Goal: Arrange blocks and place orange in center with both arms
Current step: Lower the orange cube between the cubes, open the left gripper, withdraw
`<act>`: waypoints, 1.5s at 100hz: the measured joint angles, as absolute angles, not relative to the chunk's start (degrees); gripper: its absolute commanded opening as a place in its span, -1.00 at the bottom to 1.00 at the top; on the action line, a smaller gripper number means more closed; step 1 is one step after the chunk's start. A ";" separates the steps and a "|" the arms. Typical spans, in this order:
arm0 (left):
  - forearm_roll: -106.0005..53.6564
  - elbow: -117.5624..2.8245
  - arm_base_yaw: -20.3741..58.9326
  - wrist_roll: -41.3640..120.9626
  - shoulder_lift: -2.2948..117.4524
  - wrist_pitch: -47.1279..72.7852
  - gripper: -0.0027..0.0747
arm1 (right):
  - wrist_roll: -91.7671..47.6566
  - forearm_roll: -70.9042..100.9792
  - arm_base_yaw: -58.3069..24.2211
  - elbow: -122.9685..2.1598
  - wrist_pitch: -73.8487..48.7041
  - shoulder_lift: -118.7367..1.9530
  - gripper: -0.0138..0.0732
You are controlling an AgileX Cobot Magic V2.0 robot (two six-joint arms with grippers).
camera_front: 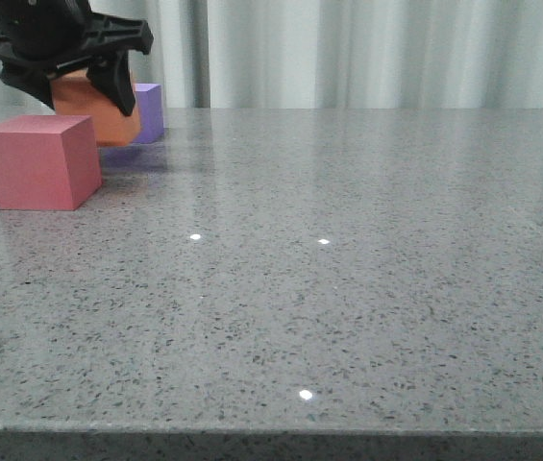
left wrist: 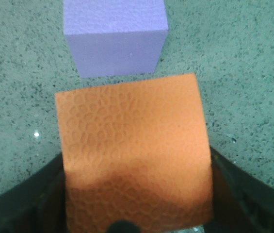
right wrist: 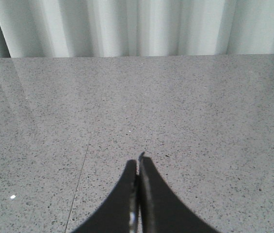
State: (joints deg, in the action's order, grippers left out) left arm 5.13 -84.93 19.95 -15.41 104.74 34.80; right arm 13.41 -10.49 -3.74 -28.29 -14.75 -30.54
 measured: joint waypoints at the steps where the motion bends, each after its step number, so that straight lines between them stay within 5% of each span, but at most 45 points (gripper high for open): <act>1: 5.13 -84.93 19.95 -15.41 104.85 34.69 -0.16 | 13.41 -10.49 -3.74 -28.29 -14.75 -30.54 -0.84; 60: 7.94 -84.93 19.95 -15.41 106.98 33.86 -0.13 | 13.41 -10.51 -3.74 -28.29 -14.75 -30.54 -0.84; 68: 7.94 -84.93 19.95 -15.41 107.03 33.86 0.08 | 13.41 -10.51 -3.74 -28.29 -14.75 -30.54 -0.84; 86: 7.66 -84.93 19.95 -15.41 107.03 33.97 0.91 | 13.41 -10.51 -3.74 -28.29 -14.75 -30.54 -0.84; 119: 7.52 -85.16 19.95 -15.41 105.61 34.31 0.72 | 13.41 -10.51 -3.74 -28.29 -14.75 -30.54 -0.84; 150: 6.34 -78.35 18.55 -15.41 88.06 30.54 0.72 | 13.41 -10.51 -3.74 -28.29 -14.75 -30.54 -0.84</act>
State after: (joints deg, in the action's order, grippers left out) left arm 6.34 -78.35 18.55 -15.41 88.06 30.54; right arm 13.41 -10.51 -3.74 -28.29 -14.75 -30.54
